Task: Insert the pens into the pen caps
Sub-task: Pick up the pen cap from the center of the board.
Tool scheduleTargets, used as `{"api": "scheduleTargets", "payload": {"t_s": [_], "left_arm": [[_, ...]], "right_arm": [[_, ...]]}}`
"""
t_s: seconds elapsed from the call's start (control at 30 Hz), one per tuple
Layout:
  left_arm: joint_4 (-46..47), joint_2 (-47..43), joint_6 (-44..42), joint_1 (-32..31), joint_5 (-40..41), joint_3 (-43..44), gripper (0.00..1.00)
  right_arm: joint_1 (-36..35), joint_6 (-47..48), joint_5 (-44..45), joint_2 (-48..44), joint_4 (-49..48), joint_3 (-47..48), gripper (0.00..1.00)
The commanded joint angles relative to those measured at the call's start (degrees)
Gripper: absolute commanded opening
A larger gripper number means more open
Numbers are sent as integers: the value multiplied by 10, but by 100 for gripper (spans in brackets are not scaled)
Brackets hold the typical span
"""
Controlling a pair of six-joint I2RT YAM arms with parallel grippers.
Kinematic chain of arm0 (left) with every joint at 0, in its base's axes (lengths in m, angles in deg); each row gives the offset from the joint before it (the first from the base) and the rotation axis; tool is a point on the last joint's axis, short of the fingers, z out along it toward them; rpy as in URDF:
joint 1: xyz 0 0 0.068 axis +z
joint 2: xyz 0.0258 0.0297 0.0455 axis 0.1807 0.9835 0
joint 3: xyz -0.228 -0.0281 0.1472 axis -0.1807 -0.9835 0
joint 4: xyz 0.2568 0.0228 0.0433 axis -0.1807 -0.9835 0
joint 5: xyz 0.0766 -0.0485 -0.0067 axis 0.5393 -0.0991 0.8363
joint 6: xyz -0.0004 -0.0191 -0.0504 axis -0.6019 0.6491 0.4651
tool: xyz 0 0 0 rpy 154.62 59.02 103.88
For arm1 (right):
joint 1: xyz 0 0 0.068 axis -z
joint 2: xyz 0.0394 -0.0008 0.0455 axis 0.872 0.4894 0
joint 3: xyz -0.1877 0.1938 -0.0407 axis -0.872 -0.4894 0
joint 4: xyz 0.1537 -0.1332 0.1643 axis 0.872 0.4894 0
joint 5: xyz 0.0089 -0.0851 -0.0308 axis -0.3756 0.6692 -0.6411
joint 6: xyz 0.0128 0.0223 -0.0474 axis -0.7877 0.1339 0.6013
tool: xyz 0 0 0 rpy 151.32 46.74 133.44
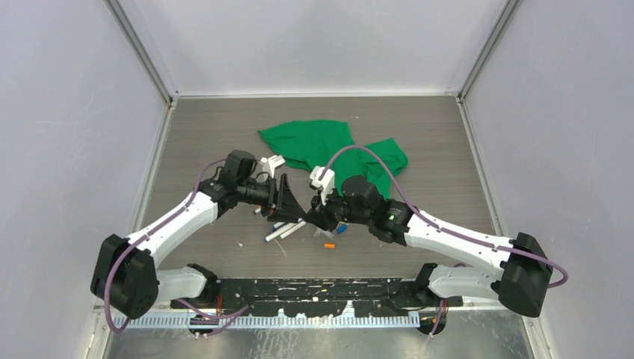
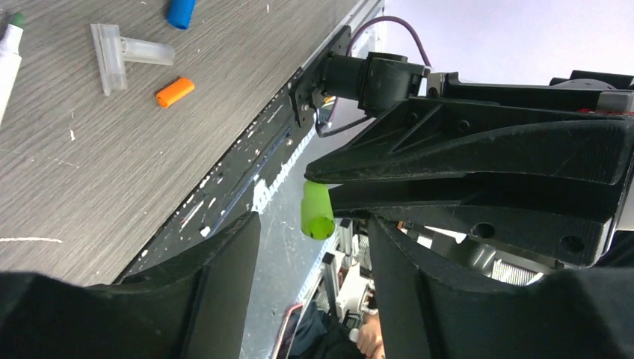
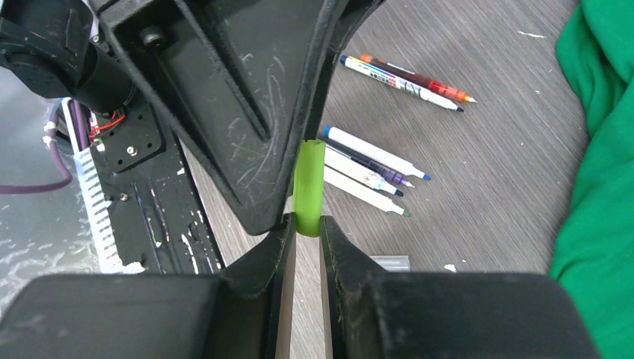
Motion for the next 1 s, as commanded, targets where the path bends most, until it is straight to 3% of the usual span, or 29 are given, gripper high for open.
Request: {"api": "scheduleTargets", "payload": {"t_s": [0.0, 0.27, 0.4, 0.47, 0.77, 0.97], "left_arm": [[34, 10, 27, -3, -25, 19, 54], [50, 19, 39, -3, -14, 23, 52], [51, 23, 40, -3, -17, 26, 31], [49, 23, 40, -3, -19, 28, 25], [17, 22, 18, 5, -23, 35, 24], [-1, 9, 2, 22, -26, 39, 30]], "right_arm": [[-10, 17, -11, -9, -1, 30, 12], [-14, 22, -20, -13, 16, 36, 12], [-15, 22, -20, -13, 17, 35, 12], [-16, 23, -18, -13, 17, 34, 12], [-15, 25, -13, -15, 19, 34, 12], [-16, 26, -14, -14, 21, 33, 12]]}}
